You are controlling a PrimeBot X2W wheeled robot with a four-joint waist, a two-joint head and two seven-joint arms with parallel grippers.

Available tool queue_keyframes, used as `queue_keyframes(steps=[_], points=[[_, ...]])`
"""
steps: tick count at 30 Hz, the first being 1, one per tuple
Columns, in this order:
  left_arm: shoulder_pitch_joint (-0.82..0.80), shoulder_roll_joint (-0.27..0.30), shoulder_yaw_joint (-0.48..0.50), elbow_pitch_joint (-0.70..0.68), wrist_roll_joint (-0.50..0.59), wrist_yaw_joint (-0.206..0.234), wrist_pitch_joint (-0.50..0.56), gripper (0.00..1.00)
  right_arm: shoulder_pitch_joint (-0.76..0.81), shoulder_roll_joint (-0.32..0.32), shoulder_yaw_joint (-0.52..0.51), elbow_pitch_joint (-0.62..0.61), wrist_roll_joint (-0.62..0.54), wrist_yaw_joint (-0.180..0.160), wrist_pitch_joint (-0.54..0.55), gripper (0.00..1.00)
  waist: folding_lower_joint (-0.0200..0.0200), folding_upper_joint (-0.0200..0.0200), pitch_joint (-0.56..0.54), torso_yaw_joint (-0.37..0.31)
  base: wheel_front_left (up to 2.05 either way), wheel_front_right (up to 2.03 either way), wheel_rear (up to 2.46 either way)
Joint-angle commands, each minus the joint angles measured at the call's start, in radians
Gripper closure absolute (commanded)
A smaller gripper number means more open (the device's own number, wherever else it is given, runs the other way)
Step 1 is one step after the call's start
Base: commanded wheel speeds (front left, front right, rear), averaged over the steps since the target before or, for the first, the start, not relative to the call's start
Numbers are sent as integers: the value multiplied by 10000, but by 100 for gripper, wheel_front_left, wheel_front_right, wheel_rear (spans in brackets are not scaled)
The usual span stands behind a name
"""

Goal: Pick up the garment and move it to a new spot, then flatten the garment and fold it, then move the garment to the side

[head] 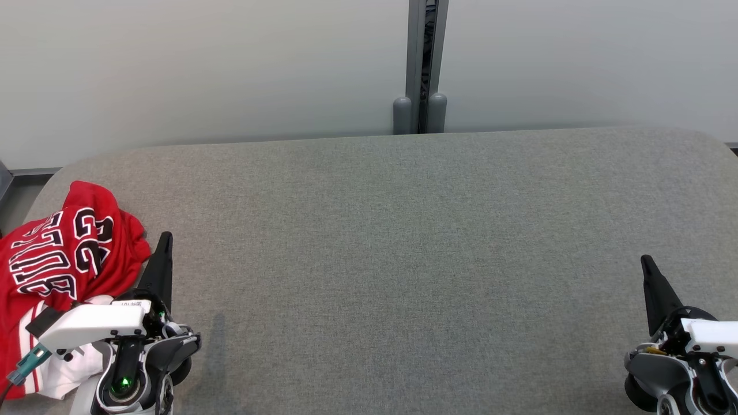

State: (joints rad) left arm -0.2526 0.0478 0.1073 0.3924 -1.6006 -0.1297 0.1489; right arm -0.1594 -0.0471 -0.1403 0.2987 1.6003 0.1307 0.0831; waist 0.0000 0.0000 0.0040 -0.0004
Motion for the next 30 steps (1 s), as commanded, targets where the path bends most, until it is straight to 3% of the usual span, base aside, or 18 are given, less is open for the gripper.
queue_keyframes(steps=[1,30], points=[[-79,52,19,-25,25,-45,-12,100,-100,-65,4,-18,56,0,31,100,0,0,0,0,0,0,0],[-79,52,19,-25,26,-45,-12,100,-100,-65,3,-18,56,0,31,100,0,0,0,0,0,0,0]])
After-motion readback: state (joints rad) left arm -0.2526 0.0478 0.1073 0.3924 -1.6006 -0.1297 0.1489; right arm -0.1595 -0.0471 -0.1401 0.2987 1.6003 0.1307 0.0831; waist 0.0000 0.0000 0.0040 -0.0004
